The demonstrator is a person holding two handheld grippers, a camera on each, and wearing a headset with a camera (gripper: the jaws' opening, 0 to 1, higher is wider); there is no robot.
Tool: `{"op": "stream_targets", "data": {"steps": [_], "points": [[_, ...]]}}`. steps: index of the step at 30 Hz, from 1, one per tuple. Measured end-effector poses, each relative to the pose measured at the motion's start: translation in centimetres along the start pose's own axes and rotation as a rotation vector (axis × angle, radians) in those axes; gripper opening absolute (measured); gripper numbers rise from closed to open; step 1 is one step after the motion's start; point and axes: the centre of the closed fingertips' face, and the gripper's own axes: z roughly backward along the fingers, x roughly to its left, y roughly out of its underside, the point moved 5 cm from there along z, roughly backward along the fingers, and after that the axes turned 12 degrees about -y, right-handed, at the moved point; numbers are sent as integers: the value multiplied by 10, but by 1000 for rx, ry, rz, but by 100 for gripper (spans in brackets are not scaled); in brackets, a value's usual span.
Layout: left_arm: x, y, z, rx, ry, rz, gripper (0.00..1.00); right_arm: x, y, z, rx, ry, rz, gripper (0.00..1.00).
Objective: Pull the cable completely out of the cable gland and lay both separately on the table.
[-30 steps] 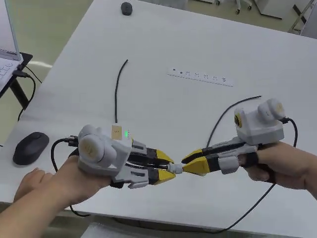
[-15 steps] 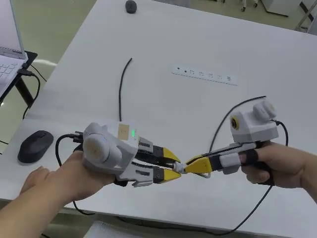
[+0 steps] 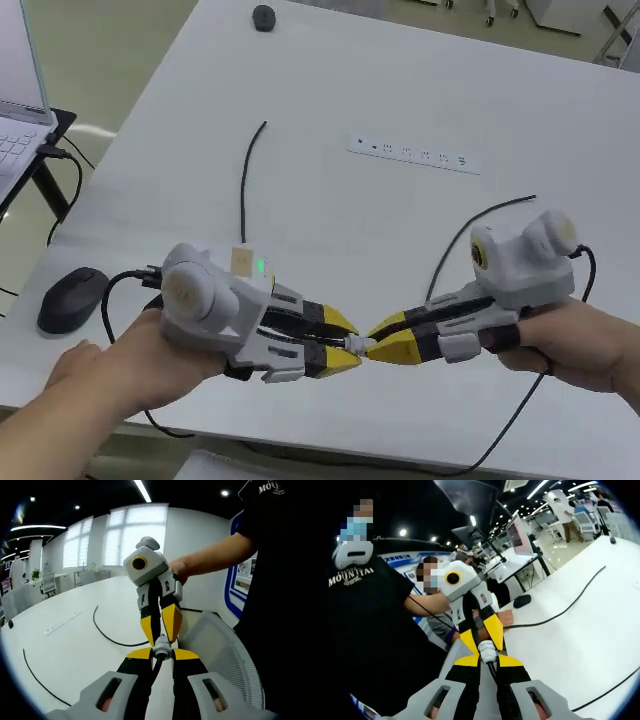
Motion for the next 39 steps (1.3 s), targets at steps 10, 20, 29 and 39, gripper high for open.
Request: {"op": "stream_targets", "data": {"steps": [10, 20, 29, 39], "points": [[2, 4, 2, 22, 37, 232, 15, 11, -3, -10, 322, 285, 465, 6], [8, -1, 5, 11, 47, 430, 15, 22, -5, -16, 531, 594, 884, 6], [9, -1, 2, 21, 31, 391, 15, 17, -4, -13, 499, 616, 861, 7], [2, -6, 2, -27, 16, 148, 15, 15, -7, 4, 162, 504, 455, 30]]}}
